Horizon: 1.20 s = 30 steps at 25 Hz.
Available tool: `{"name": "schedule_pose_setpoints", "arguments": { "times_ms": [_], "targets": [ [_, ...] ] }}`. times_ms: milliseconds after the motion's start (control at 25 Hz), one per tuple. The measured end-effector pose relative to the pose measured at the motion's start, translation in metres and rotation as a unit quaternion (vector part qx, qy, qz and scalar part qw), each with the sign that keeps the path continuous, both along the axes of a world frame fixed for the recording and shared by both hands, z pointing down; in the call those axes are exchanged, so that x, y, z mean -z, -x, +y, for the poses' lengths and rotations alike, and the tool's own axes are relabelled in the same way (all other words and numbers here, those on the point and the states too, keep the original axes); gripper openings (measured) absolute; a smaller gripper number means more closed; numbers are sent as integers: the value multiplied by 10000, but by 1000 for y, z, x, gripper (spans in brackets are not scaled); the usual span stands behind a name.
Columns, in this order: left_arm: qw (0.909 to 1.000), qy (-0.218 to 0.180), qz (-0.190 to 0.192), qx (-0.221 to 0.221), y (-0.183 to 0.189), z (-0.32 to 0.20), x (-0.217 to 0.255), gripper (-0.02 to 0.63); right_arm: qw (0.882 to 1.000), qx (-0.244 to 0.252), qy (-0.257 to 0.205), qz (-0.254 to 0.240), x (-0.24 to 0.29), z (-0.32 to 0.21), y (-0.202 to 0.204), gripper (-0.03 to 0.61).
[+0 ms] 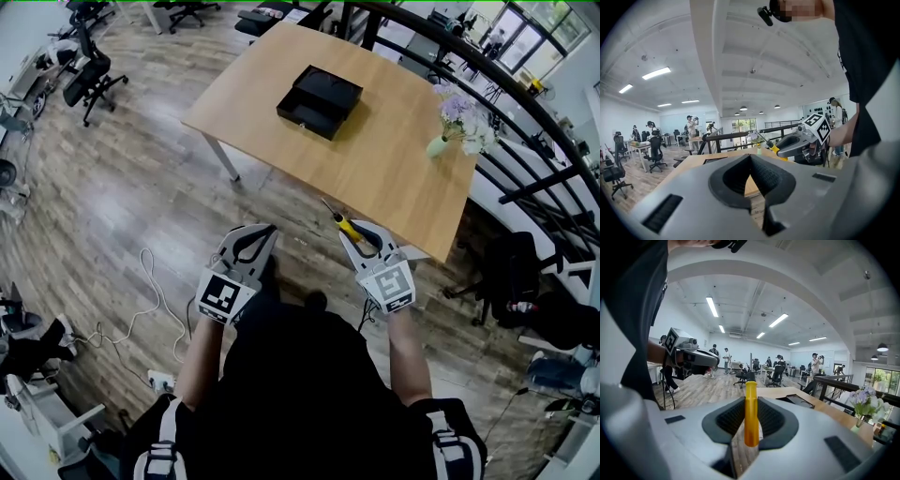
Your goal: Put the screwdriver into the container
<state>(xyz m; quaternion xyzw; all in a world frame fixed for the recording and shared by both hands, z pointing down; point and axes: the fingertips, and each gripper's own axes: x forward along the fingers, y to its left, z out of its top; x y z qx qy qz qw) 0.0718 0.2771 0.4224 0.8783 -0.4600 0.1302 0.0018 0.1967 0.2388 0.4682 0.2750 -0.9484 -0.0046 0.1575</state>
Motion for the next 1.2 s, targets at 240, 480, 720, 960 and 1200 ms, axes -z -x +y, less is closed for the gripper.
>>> {"name": "schedule_pose_setpoints", "arguments": {
  "times_ms": [240, 480, 720, 960, 1200],
  "targets": [
    [9999, 54, 78, -73, 32, -13, 0, 21, 9998, -175, 56, 72, -3, -10, 22, 92],
    [9995, 48, 137, -274, 60, -42, 2, 21, 9989, -433, 100, 151, -4, -27, 44, 92],
    [9980, 14, 285, -556, 78, -70, -1, 21, 9974, -669, 161, 215, -4, -44, 66, 92],
    [9962, 91, 350, -790, 102, -95, -7, 21, 9950, -919, 200, 350, -12, -61, 84, 92],
    [9943, 16, 365, -1005, 129, -124, -10, 21, 9933, -1094, 124, 352, -12, -82, 114, 92]
  ]
}}
